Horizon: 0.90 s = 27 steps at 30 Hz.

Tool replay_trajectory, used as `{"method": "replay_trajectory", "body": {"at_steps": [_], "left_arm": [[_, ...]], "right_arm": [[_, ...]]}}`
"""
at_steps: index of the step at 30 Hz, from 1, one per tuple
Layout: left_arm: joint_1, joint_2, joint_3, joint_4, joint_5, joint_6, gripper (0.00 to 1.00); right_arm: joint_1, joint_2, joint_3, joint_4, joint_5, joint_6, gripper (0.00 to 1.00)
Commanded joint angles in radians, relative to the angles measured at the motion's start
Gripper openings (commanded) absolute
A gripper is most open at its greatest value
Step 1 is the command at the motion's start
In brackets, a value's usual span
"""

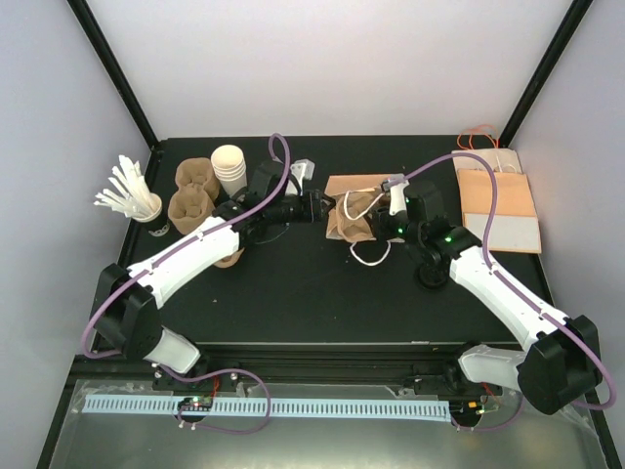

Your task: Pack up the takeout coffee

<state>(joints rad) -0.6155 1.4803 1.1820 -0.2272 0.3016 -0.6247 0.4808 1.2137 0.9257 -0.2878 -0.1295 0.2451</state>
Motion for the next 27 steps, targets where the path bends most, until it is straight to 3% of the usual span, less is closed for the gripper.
{"method": "replay_trajectory", "body": {"at_steps": [1,8,12,13,14,16,17,27], "left_arm": [[-0.004,0.002,0.068,-0.035,-0.07,0.026,0.36],[-0.003,0.008,0.11,-0.104,-0.06,0.087,0.04],[-0.003,0.027,0.138,-0.129,-0.036,0.101,0.02],[-0.004,0.032,0.141,-0.128,-0.021,0.1,0.02],[-0.004,0.037,0.141,-0.119,0.0,0.097,0.09],[-0.003,0.043,0.125,-0.08,0.045,0.082,0.36],[-0.003,0.045,0.114,-0.053,0.067,0.072,0.41],[-0.004,0.054,0.08,-0.007,0.107,0.055,0.4]], "right_arm": [[-0.001,-0.003,0.034,-0.025,0.058,-0.004,0.43],[-0.001,-0.014,0.034,-0.023,0.196,-0.003,0.41],[-0.001,-0.013,0.031,0.003,0.212,-0.004,0.41],[-0.001,-0.014,0.03,0.008,0.206,-0.007,0.41],[-0.001,-0.014,0.028,0.009,0.199,-0.008,0.41],[-0.001,-0.016,0.026,0.01,0.189,-0.013,0.4],[-0.001,-0.018,0.024,0.011,0.185,-0.012,0.4],[-0.001,-0.049,0.019,0.004,0.132,-0.011,0.4]]}}
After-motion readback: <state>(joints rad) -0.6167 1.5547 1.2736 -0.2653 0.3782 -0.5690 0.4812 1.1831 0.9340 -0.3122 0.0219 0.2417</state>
